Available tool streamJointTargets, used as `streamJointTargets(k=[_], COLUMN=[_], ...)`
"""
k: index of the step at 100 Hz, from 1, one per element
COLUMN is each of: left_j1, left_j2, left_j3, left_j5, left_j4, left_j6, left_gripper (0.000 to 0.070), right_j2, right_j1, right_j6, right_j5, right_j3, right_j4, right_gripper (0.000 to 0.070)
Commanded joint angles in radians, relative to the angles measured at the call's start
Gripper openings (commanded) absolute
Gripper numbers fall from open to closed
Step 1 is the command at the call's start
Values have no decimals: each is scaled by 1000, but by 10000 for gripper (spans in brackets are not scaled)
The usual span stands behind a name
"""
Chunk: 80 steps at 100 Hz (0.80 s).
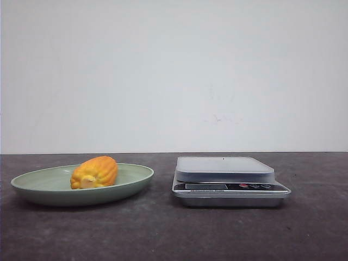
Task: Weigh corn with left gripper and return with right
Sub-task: 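Move the left gripper down toward the yellow corn cob on the plate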
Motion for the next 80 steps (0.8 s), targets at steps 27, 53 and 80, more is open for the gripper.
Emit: streamJointTargets(k=[27,53,80], left_j1=[-3,-43,-270], left_j2=[362,520,794], left_j3=[512,689,743], left_j5=[64,141,84], left_j4=[-36,-167,-167], left_j6=[86,115,111], left_gripper=[283,504,499], right_j2=[312,374,439], right_j1=[9,47,87], right_j6=[11,-20,-19], right_j5=[-109,-137,-212], right_j3=[400,498,547], right_j4=[-95,-162,-254], right_gripper=[192,444,444])
